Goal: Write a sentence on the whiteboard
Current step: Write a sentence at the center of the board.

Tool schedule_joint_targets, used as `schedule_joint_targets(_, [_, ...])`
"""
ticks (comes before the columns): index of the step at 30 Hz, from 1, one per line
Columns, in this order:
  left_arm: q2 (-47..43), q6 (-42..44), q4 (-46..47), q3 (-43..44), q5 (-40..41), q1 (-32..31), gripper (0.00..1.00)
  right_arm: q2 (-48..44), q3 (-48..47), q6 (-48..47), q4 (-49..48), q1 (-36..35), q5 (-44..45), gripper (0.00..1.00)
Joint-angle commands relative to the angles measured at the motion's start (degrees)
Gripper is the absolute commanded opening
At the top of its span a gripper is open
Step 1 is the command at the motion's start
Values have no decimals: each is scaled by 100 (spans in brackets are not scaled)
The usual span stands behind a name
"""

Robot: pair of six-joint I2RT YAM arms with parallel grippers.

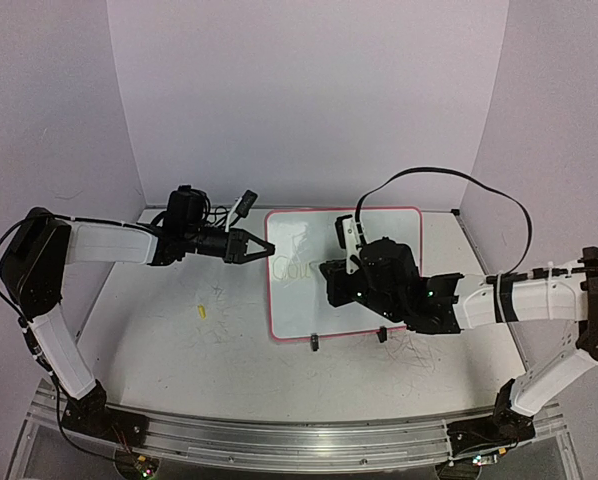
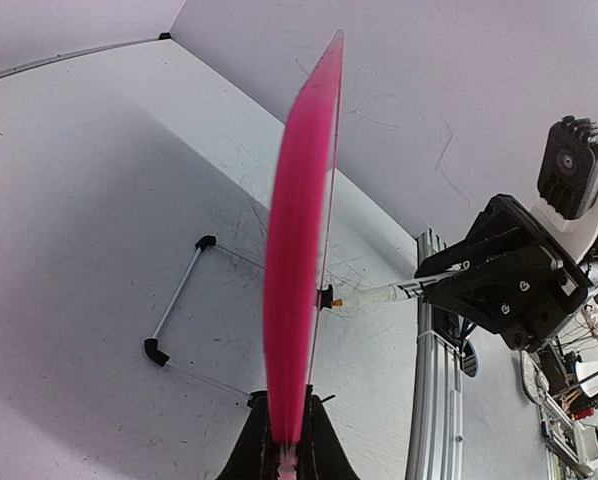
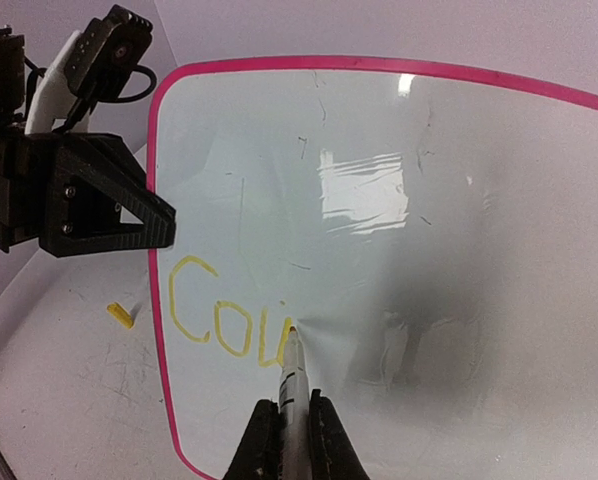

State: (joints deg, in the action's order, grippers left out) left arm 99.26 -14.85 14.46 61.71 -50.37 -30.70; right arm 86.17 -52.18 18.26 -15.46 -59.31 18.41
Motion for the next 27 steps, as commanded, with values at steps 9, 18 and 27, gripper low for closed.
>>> schedule_joint_targets(9, [-215,140,110,-18,187,-24,0,145,-259,-60,-185,81,113,0])
schedule_joint_targets(18, [-214,140,110,-17,189,-26,0,152,-248,-65,-194,90,173,0])
schedule_joint_targets(27, [-218,140,110,-10,189,-24,0,68,-163,50,-7,87,294,0])
